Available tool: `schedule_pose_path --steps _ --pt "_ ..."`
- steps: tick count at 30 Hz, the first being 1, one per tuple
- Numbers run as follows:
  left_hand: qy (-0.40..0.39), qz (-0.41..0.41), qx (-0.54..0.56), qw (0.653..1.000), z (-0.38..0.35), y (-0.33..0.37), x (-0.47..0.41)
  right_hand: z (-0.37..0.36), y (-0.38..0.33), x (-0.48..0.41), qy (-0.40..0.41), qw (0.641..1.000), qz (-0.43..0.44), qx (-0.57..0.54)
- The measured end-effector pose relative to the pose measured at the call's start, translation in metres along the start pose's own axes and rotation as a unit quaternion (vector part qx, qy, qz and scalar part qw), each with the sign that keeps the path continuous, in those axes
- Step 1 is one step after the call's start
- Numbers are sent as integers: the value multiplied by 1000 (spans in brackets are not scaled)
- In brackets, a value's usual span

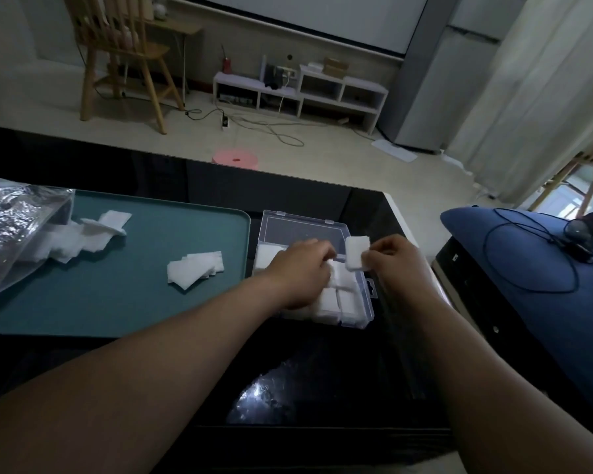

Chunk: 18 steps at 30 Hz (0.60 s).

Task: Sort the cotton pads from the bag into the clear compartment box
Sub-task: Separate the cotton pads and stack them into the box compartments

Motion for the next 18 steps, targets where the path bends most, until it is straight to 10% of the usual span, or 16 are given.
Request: schedule_pose_path --steps 18 --pt "-19 -71 -180 981 -16 1 4 -33 4 -4 39 947 93 306"
Point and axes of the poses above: each hand's wrist, its own x-axis away from the middle knuckle, its own z-axis out of the back of the hand, y = z × x, the point moved 3 cm from there along -x, towards the middle knuckle, and after that the axes turned 3 degrees about -z, right-handed, at the moved point
